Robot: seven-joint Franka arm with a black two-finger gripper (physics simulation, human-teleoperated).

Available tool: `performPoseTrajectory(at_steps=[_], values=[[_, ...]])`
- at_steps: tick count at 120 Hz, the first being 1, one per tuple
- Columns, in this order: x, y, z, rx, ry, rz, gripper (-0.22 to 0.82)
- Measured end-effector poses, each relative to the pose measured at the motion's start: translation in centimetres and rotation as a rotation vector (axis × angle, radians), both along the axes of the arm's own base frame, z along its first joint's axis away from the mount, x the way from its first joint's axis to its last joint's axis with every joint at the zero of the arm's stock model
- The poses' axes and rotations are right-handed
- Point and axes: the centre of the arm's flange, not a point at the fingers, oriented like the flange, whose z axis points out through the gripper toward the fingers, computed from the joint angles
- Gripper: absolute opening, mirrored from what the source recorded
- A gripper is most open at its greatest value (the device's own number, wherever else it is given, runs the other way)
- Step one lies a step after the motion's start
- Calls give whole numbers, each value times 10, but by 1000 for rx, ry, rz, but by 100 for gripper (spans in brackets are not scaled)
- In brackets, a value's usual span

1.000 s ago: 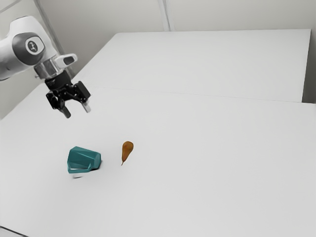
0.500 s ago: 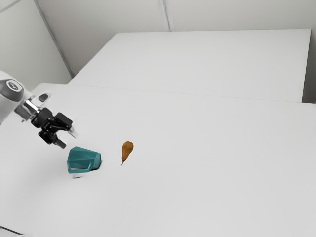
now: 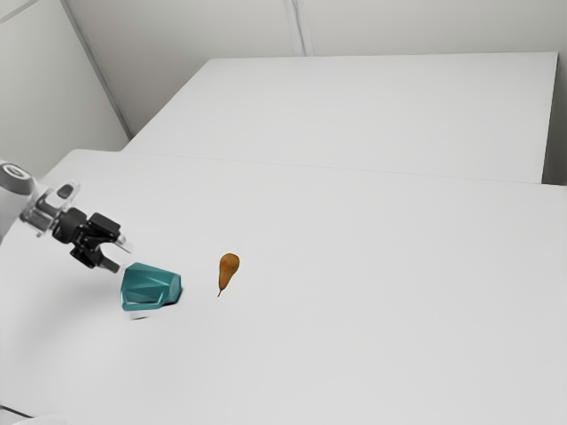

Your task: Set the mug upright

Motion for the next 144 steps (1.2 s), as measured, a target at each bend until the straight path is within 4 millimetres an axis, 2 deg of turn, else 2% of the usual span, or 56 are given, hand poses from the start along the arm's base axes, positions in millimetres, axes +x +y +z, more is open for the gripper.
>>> performPoseTrajectory(at_steps=[11,21,43,65,72,120,133,144], values=[[1,12,-5,-12,-12,0,60],[4,16,-17,-38,-9,-10,60],[8,8,-41,-115,-4,-28,60],[11,-2,-56,-190,-25,-20,60],[9,-2,-58,-207,-33,-19,55],[4,-8,-64,-273,-89,-55,1],[4,-9,-60,-273,-109,-72,-8],[4,-10,-57,-273,-123,-86,-11]])
